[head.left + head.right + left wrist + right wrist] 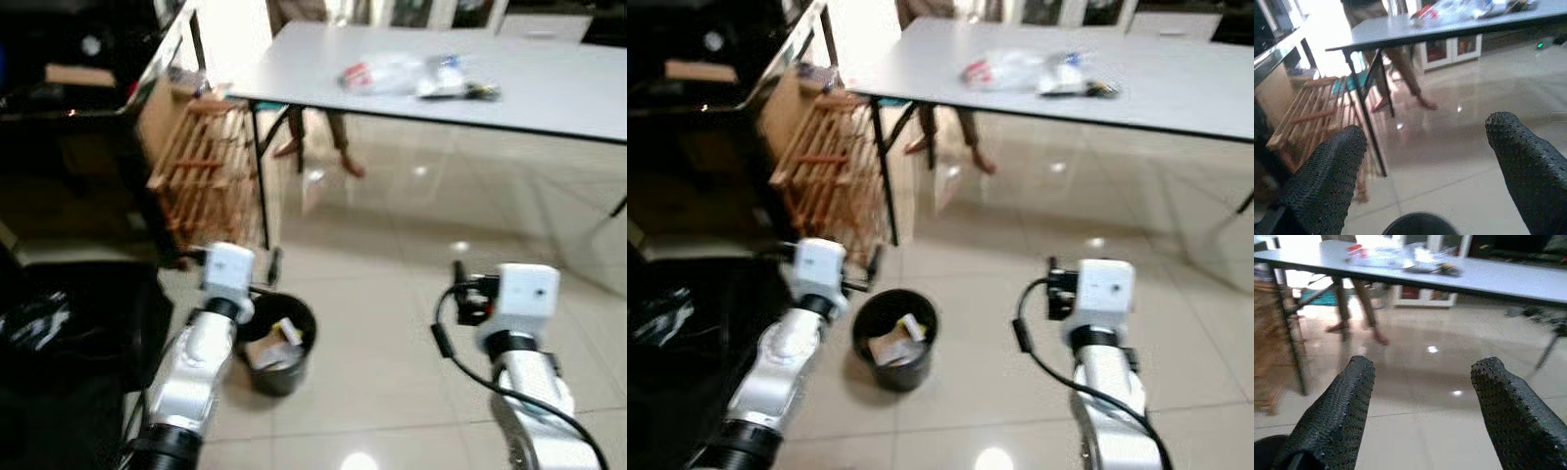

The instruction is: Picking trash to rubbish bin

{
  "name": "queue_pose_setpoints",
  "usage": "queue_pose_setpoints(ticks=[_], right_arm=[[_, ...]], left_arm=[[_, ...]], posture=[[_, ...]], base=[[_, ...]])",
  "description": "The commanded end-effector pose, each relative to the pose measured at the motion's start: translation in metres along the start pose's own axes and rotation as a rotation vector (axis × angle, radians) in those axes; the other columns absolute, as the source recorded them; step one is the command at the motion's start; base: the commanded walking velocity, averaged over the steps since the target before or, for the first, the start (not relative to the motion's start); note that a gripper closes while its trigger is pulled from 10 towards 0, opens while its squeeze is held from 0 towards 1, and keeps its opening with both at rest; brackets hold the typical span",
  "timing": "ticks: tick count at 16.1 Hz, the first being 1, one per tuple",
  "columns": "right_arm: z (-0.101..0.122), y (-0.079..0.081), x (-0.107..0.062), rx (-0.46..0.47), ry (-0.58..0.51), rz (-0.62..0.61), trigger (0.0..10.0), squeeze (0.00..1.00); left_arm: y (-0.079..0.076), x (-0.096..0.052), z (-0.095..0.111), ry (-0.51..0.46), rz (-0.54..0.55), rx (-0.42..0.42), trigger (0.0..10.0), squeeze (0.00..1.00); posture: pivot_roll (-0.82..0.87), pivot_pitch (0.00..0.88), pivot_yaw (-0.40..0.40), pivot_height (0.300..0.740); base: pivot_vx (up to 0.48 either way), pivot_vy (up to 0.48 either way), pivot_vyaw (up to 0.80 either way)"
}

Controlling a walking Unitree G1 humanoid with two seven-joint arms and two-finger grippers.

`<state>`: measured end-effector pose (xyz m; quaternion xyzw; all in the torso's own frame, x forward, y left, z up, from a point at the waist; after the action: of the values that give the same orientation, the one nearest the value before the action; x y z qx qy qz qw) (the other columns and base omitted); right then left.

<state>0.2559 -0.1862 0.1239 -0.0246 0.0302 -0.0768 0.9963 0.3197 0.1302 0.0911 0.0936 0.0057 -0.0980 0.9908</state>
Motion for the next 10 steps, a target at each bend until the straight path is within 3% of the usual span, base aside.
queue_pose_setpoints(ticks=[1,9,10], right_arm=[[0.0007,0.0043,-0.0006,0.008,0.005,0.012,10.0,0.00],[0.0055,0.0106,0.0052,0.020,-0.012,0.022,10.0,0.00],[0.0056,0.0115,0.0058,0.021,-0.012,0.023,10.0,0.00]], left_arm=[[0.0101,-0.0015,-0.0024,0.013,0.024,0.012,10.0,0.00],[0.0080,0.0028,0.0003,0.006,0.013,0.008,10.0,0.00],[0.0083,0.0033,0.0003,0.006,0.014,0.008,10.0,0.00]], posture=[[-0.06,0.068,0.022,0.740],[-0.06,0.061,0.028,0.740],[-0.06,0.060,0.028,0.740]], base=[[0.000,-0.480,0.00],[0.000,-0.480,0.00],[0.000,0.000,0.00]])
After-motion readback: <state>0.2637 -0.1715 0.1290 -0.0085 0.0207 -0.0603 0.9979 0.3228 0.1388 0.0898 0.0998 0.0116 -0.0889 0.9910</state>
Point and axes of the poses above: a point about 5 cm out from each wrist's last joint towards the gripper, its own x axis pointing out of the wrist towards the gripper, its own z axis along the axis of the wrist's last joint, y = z × x, the point moved 2 cm from there along x, pointing out of the wrist towards the gripper, and after that the axes turned 2 degrees about x, right-handed, at the moved point
